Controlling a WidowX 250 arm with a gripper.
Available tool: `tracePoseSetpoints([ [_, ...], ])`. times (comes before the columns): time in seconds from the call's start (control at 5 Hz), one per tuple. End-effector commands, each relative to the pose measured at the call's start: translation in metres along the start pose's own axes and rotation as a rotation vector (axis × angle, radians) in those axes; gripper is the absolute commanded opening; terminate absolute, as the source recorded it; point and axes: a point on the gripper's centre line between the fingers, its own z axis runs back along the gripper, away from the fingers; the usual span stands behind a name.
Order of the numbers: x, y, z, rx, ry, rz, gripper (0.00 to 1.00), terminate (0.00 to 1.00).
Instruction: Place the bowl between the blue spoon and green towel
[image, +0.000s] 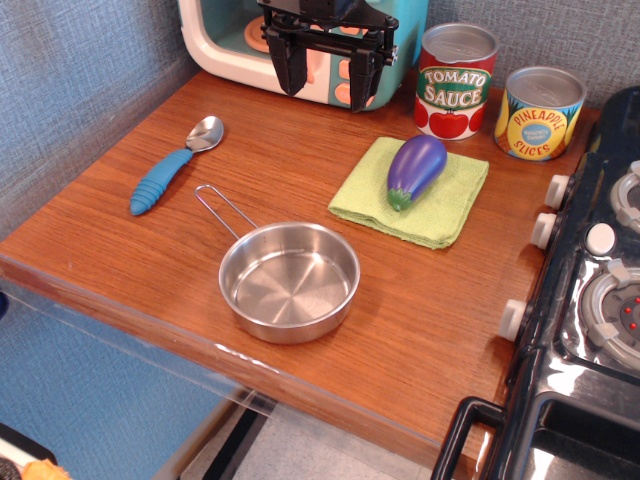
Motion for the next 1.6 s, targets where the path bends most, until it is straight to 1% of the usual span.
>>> tracePoseSetpoints([
  [0.0,0.000,0.000,0.000,0.000,0.000,0.000,1.00,0.00],
  [0.2,-0.013,-0.011,0.007,-0.003,-0.022,-0.043,1.00,0.00],
  [0.4,-0.035,-0.029,0.020,-0.004,-0.059,-0.123,1.00,0.00],
  [0.6,-0.073,-0.048,0.028,-0.016,-0.085,-0.206,1.00,0.00],
  [0.8,-0.103,-0.062,0.012,-0.025,-0.038,-0.283,1.00,0.00],
  [1.0,-0.122,-0.069,-0.013,-0.001,0.014,-0.326,1.00,0.00],
  [1.2,-0.132,-0.068,-0.032,0.032,0.043,-0.322,1.00,0.00],
  [1.4,-0.138,-0.067,-0.050,0.052,0.064,-0.322,1.00,0.00],
])
